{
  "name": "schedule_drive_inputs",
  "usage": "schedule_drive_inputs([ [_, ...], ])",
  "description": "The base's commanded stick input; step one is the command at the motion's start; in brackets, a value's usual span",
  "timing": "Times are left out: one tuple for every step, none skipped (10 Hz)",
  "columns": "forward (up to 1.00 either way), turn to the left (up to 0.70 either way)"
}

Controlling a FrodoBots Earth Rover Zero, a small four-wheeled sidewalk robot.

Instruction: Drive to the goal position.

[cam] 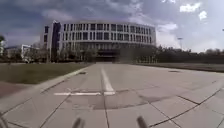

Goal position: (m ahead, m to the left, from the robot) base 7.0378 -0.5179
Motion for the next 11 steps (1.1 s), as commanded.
schedule_drive_inputs([
  [0.70, 0.35],
  [0.70, 0.25],
  [0.69, 0.07],
  [0.70, 0.00],
  [0.70, 0.00],
  [0.70, 0.00],
  [0.70, 0.00],
  [0.69, 0.00],
  [0.69, 0.00],
  [0.70, 0.00],
  [0.70, 0.00],
])
